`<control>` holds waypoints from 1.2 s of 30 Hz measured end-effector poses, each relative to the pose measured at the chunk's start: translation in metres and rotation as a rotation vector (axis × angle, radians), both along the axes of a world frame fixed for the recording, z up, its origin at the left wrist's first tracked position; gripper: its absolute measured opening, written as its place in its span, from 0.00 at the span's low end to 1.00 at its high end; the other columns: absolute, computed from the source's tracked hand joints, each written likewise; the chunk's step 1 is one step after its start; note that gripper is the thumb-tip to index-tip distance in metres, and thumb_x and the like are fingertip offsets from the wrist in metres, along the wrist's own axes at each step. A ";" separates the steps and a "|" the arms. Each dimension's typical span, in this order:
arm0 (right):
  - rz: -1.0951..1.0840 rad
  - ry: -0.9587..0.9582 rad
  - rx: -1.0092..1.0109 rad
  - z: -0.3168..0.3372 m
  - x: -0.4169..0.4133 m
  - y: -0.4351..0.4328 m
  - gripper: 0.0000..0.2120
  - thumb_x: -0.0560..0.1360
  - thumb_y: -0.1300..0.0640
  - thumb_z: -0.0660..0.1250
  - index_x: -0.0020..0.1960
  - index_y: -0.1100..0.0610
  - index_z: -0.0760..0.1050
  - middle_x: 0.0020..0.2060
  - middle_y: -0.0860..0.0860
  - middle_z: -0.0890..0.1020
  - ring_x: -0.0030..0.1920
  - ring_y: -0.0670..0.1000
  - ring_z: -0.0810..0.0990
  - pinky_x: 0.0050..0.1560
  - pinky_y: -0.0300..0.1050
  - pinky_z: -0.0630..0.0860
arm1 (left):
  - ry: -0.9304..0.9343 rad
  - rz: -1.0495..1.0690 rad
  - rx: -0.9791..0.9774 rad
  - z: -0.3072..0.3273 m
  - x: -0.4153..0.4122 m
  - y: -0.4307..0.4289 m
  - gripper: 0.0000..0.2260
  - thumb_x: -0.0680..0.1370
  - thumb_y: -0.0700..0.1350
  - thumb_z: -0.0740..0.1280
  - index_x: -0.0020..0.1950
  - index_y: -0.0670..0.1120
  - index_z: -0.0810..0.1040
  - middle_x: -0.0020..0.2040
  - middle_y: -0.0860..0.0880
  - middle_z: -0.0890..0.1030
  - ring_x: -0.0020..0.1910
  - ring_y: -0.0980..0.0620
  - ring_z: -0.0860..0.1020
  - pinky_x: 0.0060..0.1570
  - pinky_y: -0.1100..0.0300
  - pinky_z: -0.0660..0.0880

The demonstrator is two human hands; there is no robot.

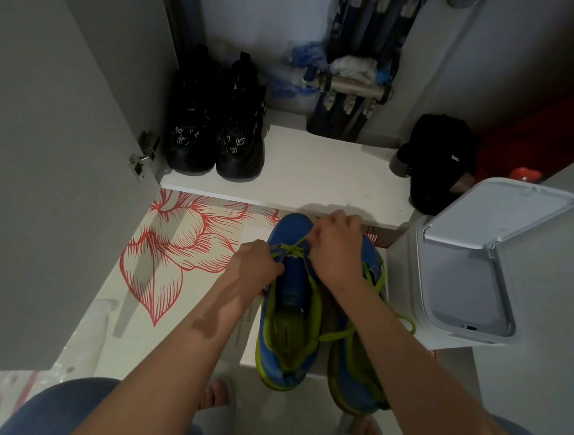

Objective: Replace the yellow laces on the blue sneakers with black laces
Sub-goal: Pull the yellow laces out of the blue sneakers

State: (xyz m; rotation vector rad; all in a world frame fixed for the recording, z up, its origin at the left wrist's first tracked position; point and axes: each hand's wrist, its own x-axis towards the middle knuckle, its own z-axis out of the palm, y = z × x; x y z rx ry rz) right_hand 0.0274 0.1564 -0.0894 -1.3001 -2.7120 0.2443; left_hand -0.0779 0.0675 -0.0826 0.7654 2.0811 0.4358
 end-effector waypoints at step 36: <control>-0.026 -0.150 -0.750 0.037 0.025 -0.016 0.15 0.76 0.63 0.62 0.32 0.57 0.63 0.27 0.54 0.70 0.36 0.54 0.80 0.27 0.41 0.70 | 0.368 0.012 0.266 -0.021 0.022 0.025 0.08 0.79 0.40 0.62 0.54 0.41 0.79 0.55 0.43 0.72 0.56 0.46 0.72 0.52 0.55 0.72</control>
